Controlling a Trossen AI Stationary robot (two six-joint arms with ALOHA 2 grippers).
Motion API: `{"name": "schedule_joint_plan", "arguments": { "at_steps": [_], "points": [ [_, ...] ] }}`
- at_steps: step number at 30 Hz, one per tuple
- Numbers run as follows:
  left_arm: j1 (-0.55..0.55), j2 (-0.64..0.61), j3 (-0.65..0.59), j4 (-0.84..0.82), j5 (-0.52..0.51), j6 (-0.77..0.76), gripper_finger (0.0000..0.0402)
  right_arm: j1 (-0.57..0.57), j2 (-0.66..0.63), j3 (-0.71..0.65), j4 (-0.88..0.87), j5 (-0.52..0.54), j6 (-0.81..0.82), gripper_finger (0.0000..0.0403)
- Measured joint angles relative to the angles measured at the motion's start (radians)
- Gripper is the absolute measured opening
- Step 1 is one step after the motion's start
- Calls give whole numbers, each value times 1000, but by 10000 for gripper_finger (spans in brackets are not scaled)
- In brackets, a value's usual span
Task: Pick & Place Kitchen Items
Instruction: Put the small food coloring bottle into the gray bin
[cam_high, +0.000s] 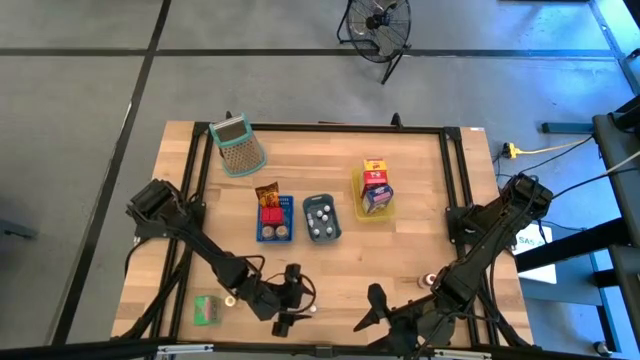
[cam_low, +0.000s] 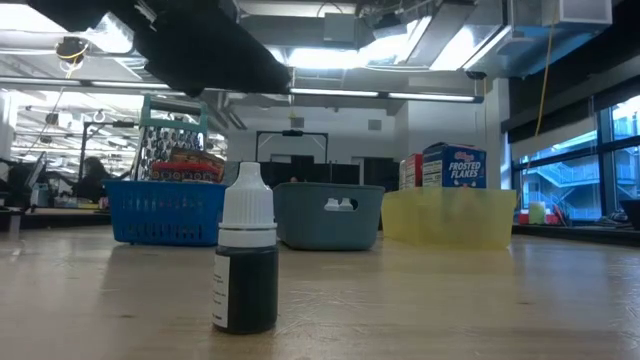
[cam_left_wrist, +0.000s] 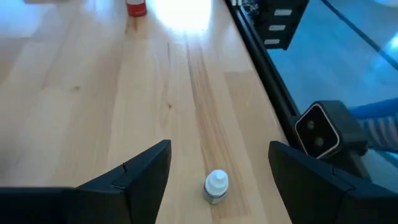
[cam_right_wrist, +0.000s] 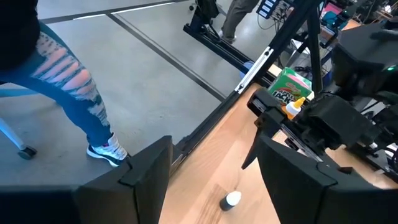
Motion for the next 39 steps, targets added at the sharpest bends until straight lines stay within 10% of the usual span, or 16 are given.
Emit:
{"name": "schedule_joint_plan", "arguments": {
  "at_steps": [39],
  "points": [
    [5, 169, 1, 115, -27, -3, 265, -15, 0, 0, -24, 1, 11, 236]
  ]
}}
